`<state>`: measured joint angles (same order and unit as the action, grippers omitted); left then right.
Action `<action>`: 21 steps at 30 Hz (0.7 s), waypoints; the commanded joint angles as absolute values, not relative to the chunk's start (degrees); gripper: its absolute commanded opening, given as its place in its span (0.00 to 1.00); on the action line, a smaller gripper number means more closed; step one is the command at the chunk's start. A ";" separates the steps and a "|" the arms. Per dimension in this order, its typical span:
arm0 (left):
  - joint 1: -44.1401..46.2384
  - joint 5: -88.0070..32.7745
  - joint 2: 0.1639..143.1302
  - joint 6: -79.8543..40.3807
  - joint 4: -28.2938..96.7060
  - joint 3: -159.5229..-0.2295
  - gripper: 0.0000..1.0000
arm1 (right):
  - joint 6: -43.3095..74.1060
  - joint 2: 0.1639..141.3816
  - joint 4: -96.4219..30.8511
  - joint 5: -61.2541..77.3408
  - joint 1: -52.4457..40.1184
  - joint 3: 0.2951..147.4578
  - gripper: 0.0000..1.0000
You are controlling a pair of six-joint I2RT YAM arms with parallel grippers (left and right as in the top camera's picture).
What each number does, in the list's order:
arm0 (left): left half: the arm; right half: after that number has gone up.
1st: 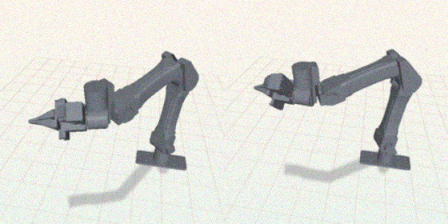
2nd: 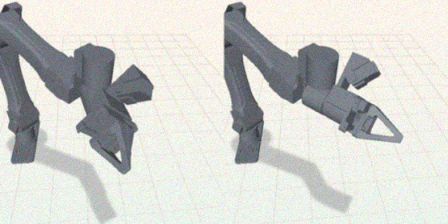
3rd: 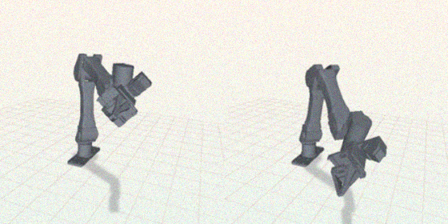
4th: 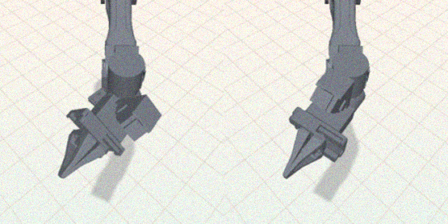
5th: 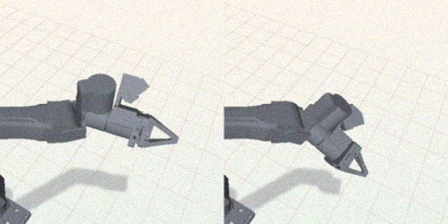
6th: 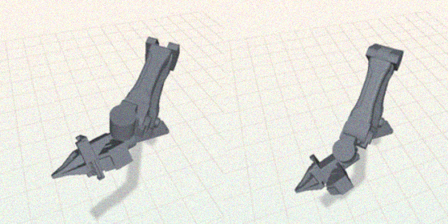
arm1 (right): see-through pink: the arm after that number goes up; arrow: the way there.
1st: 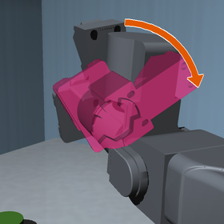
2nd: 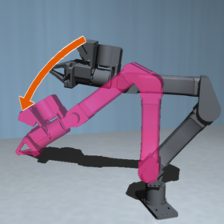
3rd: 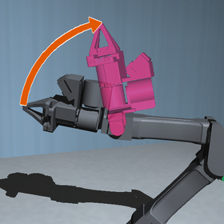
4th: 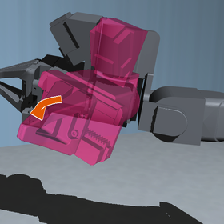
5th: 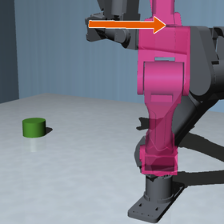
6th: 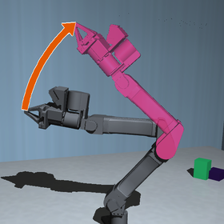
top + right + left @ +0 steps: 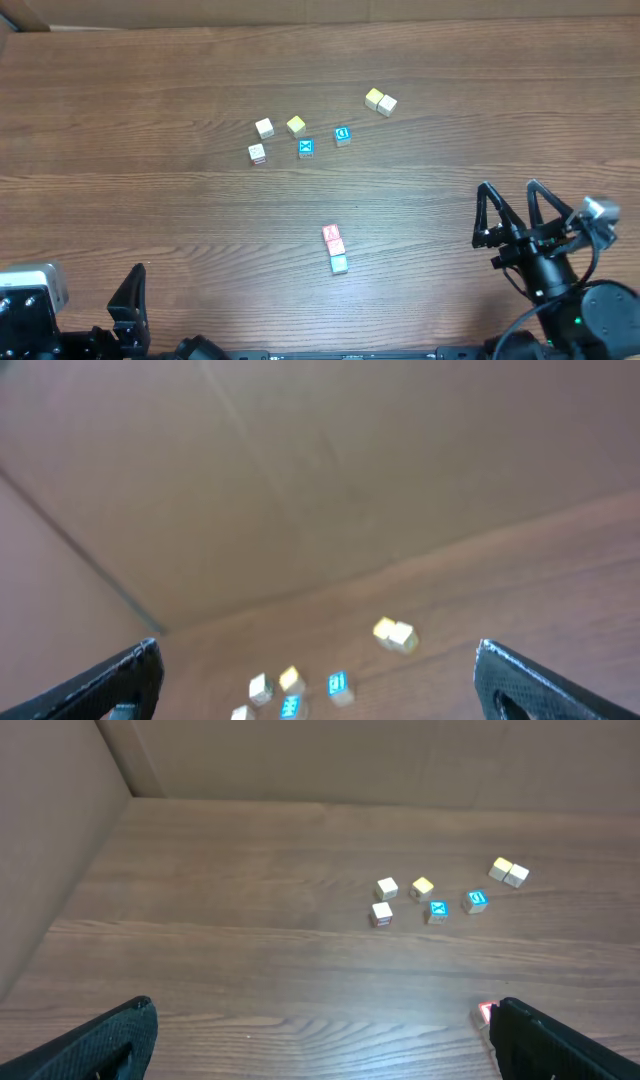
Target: Flip 3 blocks
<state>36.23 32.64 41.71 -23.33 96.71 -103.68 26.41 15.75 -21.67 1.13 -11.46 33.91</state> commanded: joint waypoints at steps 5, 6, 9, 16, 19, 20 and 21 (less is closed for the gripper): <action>36.03 33.39 41.45 -21.82 96.79 -104.36 1.00 | 26.44 4.69 -11.00 3.22 -9.28 18.57 1.00; 36.03 33.39 41.45 -21.82 96.79 -104.36 1.00 | 25.30 3.31 -9.69 3.38 -9.26 16.73 1.00; 36.03 33.39 41.45 -21.82 96.79 -104.36 1.00 | 21.10 0.78 -6.63 4.75 -9.23 13.02 1.00; 36.03 33.39 41.45 -21.82 96.79 -104.36 1.00 | 13.34 0.16 -0.27 6.15 -9.23 8.08 1.00; 36.03 33.39 41.45 -21.82 96.77 -104.36 1.00 | 13.21 0.16 1.04 6.11 -9.23 5.98 1.00; 36.03 33.39 41.45 -21.82 96.79 -104.36 1.00 | 13.19 0.16 1.78 6.11 -9.23 5.17 1.00; 36.03 33.39 41.45 -21.82 96.77 -104.36 1.00 | 13.21 0.16 2.61 6.11 -9.23 4.32 1.00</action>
